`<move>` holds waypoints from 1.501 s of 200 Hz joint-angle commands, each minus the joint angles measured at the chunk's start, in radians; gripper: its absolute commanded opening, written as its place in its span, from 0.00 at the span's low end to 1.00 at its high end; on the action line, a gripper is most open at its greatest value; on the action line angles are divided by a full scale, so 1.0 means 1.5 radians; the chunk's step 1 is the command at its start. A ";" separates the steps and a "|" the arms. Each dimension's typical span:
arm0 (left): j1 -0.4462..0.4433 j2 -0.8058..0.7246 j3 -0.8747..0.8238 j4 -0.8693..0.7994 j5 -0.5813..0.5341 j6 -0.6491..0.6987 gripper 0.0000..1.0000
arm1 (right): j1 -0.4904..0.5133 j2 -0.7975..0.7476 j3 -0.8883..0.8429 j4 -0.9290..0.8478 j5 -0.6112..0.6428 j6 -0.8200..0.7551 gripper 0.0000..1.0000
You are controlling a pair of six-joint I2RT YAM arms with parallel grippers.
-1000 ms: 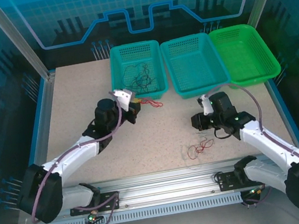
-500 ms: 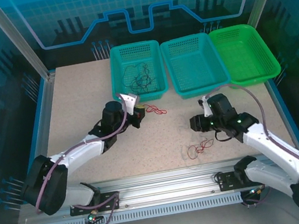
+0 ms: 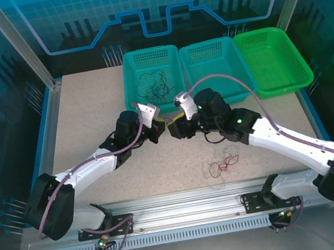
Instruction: Untangle the cables
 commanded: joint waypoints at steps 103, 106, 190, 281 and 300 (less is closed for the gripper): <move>0.031 -0.054 -0.021 -0.027 -0.033 -0.056 0.00 | -0.107 -0.044 -0.059 0.027 0.106 0.078 0.00; 0.037 -0.059 -0.026 -0.027 -0.034 -0.061 0.00 | -0.118 -0.053 -0.066 0.026 0.109 0.088 0.00; 0.125 -0.201 -0.110 -0.115 -0.083 -0.090 0.00 | -0.495 -0.243 -0.181 -0.113 0.137 0.257 0.00; 0.120 -0.194 -0.086 -0.075 0.017 -0.090 0.00 | -0.327 -0.156 -0.076 -0.033 -0.145 0.051 0.45; 0.108 -0.191 -0.074 -0.076 0.032 -0.062 0.00 | -0.216 -0.059 0.029 -0.136 -0.125 -0.052 0.60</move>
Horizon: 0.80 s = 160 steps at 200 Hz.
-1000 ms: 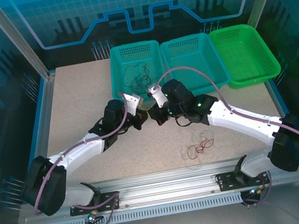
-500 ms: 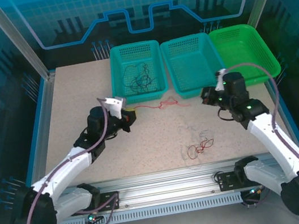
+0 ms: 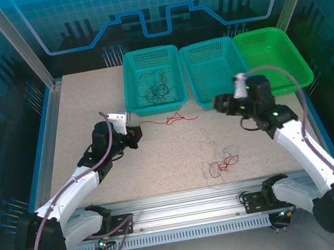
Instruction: Untangle the cables
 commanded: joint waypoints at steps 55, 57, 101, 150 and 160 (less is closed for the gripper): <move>-0.038 0.011 0.058 0.006 0.036 0.061 0.00 | 0.191 0.305 0.255 -0.200 -0.028 -0.249 0.79; -0.038 0.010 0.059 0.006 0.037 0.061 0.00 | 0.192 0.311 0.256 -0.201 -0.030 -0.251 0.79; -0.041 0.010 0.063 0.000 0.022 0.073 0.00 | 0.198 0.360 0.262 -0.203 -0.055 -0.235 0.13; -0.041 -0.049 0.024 0.057 0.059 0.077 0.59 | 0.166 0.286 0.223 -0.130 -0.009 -0.157 0.00; -0.041 -0.077 0.014 0.070 0.083 0.078 0.64 | 0.145 0.268 0.219 -0.113 0.016 -0.128 0.00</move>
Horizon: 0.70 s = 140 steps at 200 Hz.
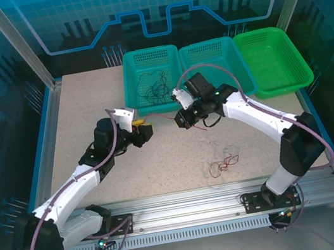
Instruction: Untangle the cables
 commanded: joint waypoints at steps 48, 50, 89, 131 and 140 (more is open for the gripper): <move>-0.003 -0.186 -0.041 0.036 0.114 -0.004 0.79 | -0.237 -0.037 0.012 0.123 0.179 0.234 0.00; -0.003 -0.190 -0.041 0.034 0.113 -0.006 0.79 | -0.243 -0.029 0.015 0.126 0.184 0.236 0.00; -0.007 -0.244 -0.049 -0.019 0.098 -0.038 0.81 | -0.313 0.174 0.183 0.098 0.230 0.223 0.07; -0.016 -0.254 -0.070 -0.031 0.108 -0.061 0.84 | -0.315 0.290 0.387 -0.042 0.193 0.186 0.54; -0.020 -0.250 -0.073 -0.029 0.111 -0.060 0.84 | -0.314 0.261 0.357 -0.032 0.193 0.182 0.55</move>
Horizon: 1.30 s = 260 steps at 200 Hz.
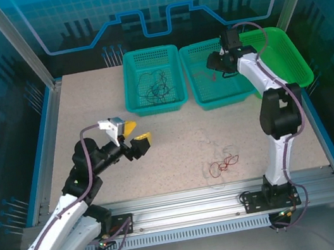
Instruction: Untangle the cables
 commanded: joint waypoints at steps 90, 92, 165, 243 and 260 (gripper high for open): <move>-0.128 0.152 -0.005 0.081 0.026 0.081 0.85 | 0.160 -0.726 -0.605 -0.127 0.102 0.198 0.50; -0.131 0.156 -0.005 0.085 0.025 0.083 0.85 | 0.171 -0.732 -0.611 -0.140 0.107 0.211 0.50; -0.211 0.268 0.038 0.082 -0.007 0.165 0.86 | 0.397 -0.607 -0.699 -0.263 0.055 0.296 0.45; -0.225 0.273 0.034 0.066 -0.035 0.175 0.87 | 0.520 -0.323 -0.585 -0.222 0.129 0.084 0.52; -0.224 0.273 0.033 0.065 -0.039 0.174 0.87 | 0.516 -0.303 -0.586 -0.212 0.134 0.072 0.50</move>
